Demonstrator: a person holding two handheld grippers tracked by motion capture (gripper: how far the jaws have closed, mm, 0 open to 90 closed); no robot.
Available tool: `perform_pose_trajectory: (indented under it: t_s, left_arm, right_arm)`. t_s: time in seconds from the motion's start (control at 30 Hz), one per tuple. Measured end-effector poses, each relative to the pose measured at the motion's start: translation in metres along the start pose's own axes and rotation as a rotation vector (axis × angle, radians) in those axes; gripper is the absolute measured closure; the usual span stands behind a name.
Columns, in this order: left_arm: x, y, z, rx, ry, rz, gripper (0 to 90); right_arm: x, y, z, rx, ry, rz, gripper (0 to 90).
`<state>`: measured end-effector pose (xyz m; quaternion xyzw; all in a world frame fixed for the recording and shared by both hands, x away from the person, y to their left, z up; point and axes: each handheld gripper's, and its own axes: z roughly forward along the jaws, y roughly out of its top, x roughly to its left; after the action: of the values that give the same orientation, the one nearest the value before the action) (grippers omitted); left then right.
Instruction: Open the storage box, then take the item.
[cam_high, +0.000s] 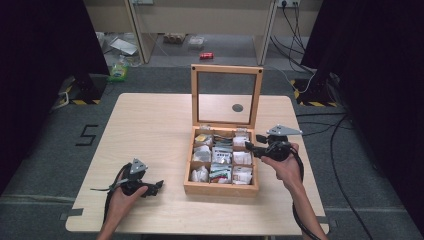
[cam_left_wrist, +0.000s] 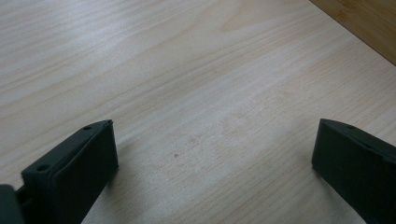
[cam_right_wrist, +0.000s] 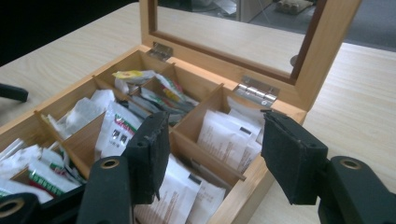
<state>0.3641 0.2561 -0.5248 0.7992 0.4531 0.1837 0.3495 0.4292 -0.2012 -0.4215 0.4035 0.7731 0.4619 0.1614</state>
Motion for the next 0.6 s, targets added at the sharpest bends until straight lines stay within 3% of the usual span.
perform_pose_trajectory:
  t_s: [0.6]
  left_arm:
    - [0.000, 0.000, 0.000, 0.000, 0.000, 0.000, 0.0]
  right_arm:
    - [0.020, -0.006, 0.002, 0.074, 0.052, -0.039, 43.2]
